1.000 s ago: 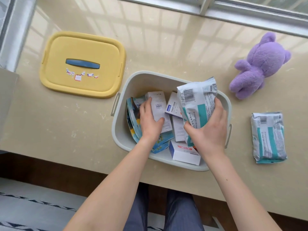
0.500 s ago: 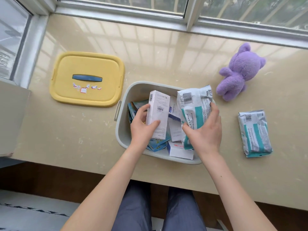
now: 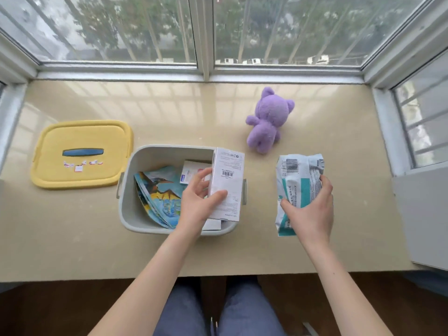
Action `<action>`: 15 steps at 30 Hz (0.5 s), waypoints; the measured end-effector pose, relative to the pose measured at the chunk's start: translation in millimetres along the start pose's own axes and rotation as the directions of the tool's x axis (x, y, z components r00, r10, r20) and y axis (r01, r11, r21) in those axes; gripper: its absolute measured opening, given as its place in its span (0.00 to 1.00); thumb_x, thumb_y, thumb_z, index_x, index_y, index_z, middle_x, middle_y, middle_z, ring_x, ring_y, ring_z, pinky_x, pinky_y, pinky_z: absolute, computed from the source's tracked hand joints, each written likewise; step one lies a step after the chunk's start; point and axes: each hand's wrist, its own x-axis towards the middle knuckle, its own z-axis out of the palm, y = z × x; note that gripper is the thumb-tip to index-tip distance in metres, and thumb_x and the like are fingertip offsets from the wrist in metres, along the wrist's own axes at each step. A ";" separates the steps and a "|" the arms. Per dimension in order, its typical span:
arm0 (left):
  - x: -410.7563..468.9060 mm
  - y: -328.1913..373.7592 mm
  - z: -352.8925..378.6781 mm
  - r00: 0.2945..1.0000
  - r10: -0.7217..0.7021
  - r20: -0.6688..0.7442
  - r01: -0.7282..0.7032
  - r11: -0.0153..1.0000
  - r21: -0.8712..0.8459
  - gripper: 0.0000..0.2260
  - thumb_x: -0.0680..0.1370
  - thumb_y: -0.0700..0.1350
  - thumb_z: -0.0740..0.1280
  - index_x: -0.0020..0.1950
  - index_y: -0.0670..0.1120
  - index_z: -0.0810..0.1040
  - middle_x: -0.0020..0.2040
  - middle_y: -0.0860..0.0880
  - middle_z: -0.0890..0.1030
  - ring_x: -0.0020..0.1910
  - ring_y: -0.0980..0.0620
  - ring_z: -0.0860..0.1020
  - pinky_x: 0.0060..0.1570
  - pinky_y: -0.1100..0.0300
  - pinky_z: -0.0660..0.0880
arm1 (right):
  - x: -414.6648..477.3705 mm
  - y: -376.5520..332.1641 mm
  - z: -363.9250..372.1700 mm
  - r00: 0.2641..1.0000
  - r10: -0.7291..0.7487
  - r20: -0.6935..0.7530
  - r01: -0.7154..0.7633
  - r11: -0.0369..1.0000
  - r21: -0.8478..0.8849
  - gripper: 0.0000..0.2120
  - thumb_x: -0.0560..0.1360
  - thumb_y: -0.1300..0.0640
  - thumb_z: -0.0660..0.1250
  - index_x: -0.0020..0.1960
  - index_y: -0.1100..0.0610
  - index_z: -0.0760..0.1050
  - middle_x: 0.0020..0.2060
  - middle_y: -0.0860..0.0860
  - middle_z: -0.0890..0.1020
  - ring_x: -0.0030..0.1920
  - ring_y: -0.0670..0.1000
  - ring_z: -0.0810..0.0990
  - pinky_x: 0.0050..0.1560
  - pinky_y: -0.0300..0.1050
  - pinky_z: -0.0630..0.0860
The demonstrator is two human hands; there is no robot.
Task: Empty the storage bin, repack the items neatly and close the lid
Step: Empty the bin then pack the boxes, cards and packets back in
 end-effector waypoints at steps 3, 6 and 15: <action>-5.1 -12.2 49.9 1.000 -0.014 0.016 0.013 1.000 0.006 0.26 0.67 0.38 0.75 0.63 0.52 0.76 0.51 0.50 0.85 0.49 0.53 0.83 0.48 0.59 0.79 | 27.4 37.4 -20.6 0.999 0.031 0.014 -0.031 0.999 -0.040 0.47 0.63 0.49 0.78 0.73 0.50 0.55 0.61 0.54 0.73 0.61 0.57 0.72 0.60 0.55 0.74; -5.6 -29.4 96.2 1.000 -0.004 0.013 0.004 1.000 0.024 0.28 0.67 0.37 0.76 0.64 0.51 0.75 0.51 0.51 0.83 0.48 0.57 0.83 0.46 0.65 0.77 | 58.7 67.1 -28.0 0.997 0.053 0.063 -0.049 0.996 -0.069 0.47 0.62 0.48 0.77 0.74 0.49 0.54 0.61 0.54 0.72 0.61 0.57 0.72 0.60 0.56 0.74; 17.0 -109.5 177.0 0.997 -0.045 -0.065 0.049 0.996 0.070 0.25 0.73 0.35 0.72 0.66 0.53 0.72 0.53 0.52 0.83 0.50 0.60 0.82 0.46 0.69 0.75 | 129.4 118.5 6.9 0.969 0.017 0.248 -0.003 0.998 -0.058 0.47 0.62 0.47 0.75 0.73 0.45 0.53 0.61 0.51 0.72 0.62 0.54 0.73 0.61 0.53 0.73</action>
